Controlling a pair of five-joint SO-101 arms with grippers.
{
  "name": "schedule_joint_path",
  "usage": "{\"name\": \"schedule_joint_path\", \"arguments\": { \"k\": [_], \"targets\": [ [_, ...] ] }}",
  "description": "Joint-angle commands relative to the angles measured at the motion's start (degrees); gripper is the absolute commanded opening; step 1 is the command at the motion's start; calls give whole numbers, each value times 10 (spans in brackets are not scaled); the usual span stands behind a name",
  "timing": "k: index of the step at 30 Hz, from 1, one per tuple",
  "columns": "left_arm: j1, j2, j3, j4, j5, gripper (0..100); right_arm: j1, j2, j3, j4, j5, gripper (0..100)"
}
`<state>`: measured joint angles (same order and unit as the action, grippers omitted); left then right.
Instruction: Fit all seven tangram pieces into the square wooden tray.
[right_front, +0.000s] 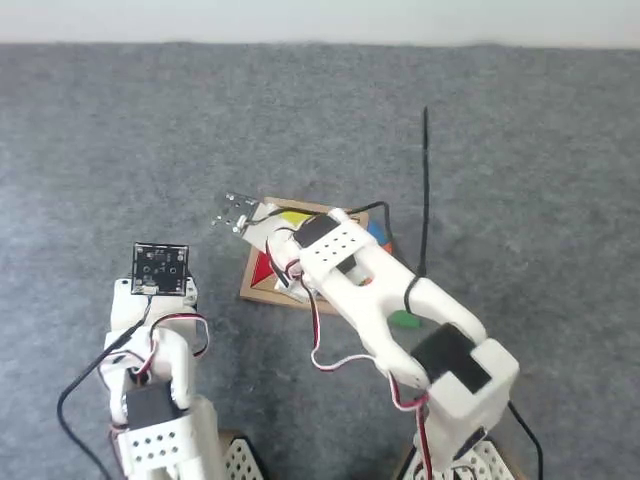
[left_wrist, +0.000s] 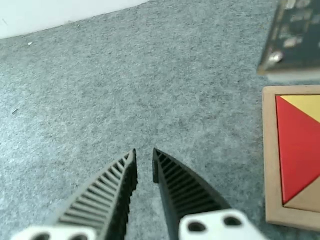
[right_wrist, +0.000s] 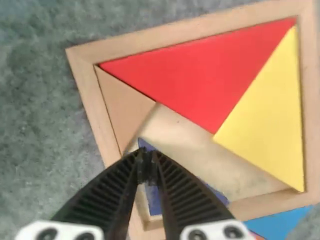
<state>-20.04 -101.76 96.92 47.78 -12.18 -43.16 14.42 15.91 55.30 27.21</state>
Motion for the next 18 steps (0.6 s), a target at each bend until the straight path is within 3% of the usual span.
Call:
{"name": "schedule_joint_path", "arguments": {
  "k": [1, 10, 14, 18],
  "targets": [
    [-3, -7, -18, -10, -4, 55, 3, 13, -26, 7, 24, 8],
    [-4, -7, -18, -10, -4, 55, 22, -67, -24, 103, 59, 9],
    [-4, -7, -18, -10, -4, 55, 31, -70, -24, 129, 116, 8],
    [-4, -7, -18, -10, -4, 55, 31, -88, -34, 136, 103, 8]
  ]
}}
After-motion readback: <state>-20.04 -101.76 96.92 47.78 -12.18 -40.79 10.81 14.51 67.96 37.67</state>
